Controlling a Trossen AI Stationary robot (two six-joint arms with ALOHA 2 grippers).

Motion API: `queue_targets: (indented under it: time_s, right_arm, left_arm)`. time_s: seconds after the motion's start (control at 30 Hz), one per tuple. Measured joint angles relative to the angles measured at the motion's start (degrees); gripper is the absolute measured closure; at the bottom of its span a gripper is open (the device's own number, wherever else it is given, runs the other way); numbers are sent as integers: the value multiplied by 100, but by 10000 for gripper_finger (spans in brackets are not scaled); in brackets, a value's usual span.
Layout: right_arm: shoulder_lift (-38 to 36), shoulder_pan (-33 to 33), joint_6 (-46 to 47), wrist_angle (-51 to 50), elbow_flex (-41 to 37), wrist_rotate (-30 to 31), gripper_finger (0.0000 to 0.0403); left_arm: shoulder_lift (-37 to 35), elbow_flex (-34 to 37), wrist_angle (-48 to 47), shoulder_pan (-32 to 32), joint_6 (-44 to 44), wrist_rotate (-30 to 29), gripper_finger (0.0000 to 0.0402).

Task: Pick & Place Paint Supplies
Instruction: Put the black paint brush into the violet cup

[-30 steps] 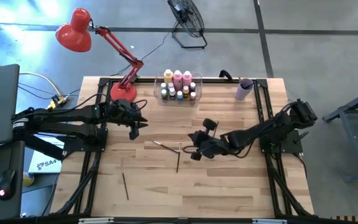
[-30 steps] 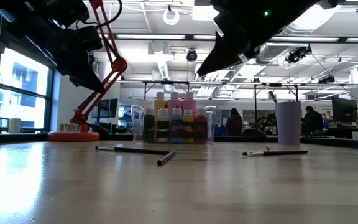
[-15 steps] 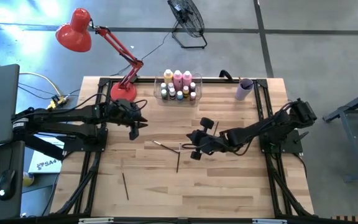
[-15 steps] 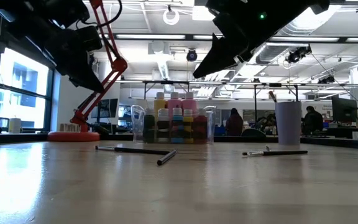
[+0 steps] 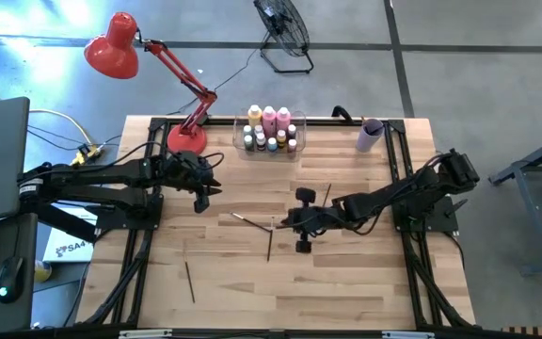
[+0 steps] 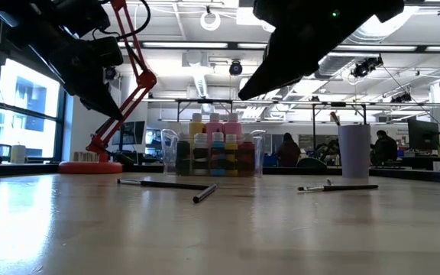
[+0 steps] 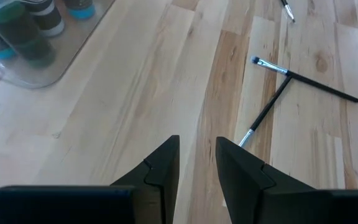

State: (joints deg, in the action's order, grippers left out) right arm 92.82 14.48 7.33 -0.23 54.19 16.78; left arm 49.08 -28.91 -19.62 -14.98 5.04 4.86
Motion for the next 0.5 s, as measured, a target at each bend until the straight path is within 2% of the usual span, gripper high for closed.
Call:
queue_targets:
  time_s: [0.17, 0.37, 0.5]
  right_arm:
    - [-155, 4, -466, -402, -1, -701, 401]
    - [-273, 4, -540, -1856, 522, -623, 401]
    - [-280, -32, -789, -2484, 840, -671, 401]
  left_arm:
    - [0, 0, 0, 0, 260, -3, 300]
    - [0, 0, 7, 0, 446, -4, 300]
    - [0, 1, 5, 0, 447, -48, 300]
